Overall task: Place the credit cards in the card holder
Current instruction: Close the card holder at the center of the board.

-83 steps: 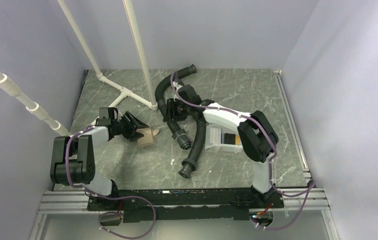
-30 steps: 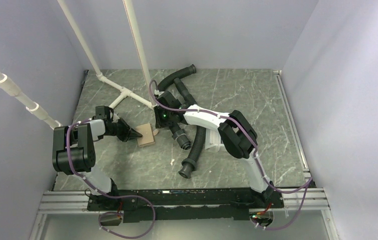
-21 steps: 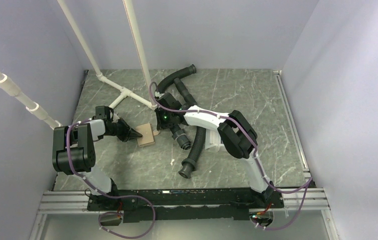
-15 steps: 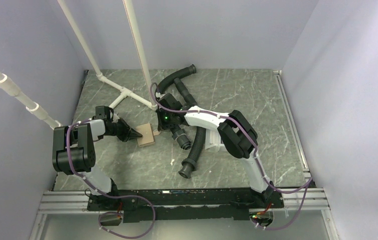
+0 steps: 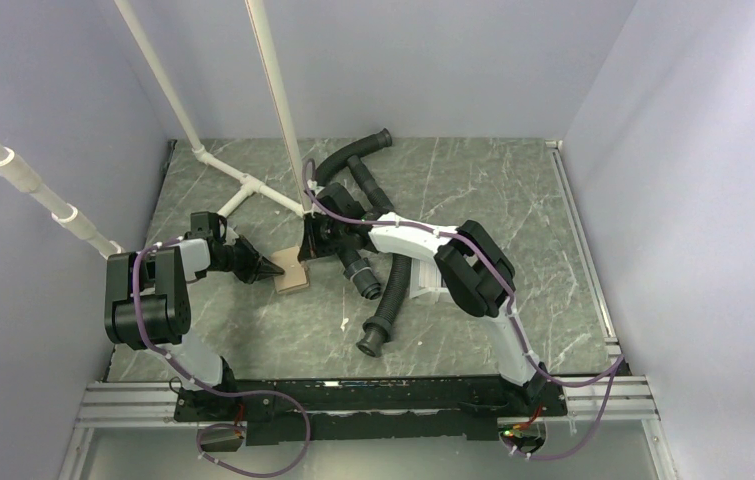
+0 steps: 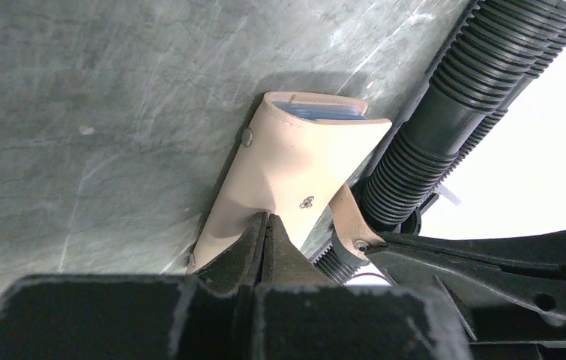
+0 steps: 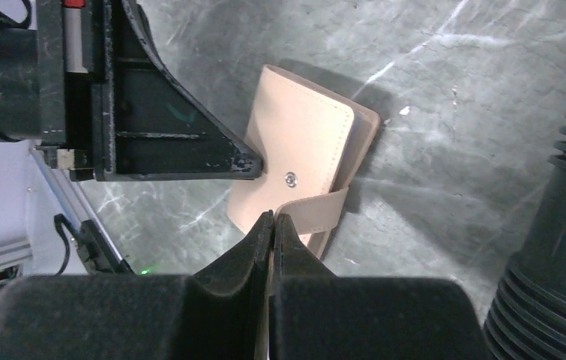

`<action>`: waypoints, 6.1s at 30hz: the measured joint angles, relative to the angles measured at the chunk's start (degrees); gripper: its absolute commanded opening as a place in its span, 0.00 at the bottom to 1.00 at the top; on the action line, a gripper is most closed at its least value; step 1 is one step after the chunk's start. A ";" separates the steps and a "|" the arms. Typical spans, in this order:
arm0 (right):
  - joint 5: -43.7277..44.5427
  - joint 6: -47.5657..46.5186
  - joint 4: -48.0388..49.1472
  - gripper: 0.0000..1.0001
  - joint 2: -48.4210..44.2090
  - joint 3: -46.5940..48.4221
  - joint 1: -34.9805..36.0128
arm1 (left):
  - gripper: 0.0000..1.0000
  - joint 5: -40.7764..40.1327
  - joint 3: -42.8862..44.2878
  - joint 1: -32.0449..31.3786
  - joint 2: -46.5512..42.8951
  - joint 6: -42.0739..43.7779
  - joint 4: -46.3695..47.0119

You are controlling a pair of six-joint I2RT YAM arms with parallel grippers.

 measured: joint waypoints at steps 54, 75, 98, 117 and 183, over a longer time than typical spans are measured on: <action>9.53 -7.76 -6.67 0.00 7.58 10.67 4.28 | 0.00 0.24 0.00 -0.02 0.09 0.00 0.13; 17.42 -14.88 -6.10 0.00 7.10 9.79 7.54 | 0.00 0.20 0.00 -0.02 0.09 0.24 0.11; 13.53 -16.63 2.45 0.00 5.73 4.22 6.99 | 0.00 0.28 0.00 0.15 0.09 0.42 -0.24; 14.69 -6.91 33.14 0.00 1.29 -18.12 7.23 | 0.00 0.39 -0.22 0.22 -0.24 0.39 -0.81; 47.12 -2.03 48.17 0.09 -0.66 -27.30 16.20 | 0.23 -2.95 8.26 3.48 -17.27 11.08 -15.54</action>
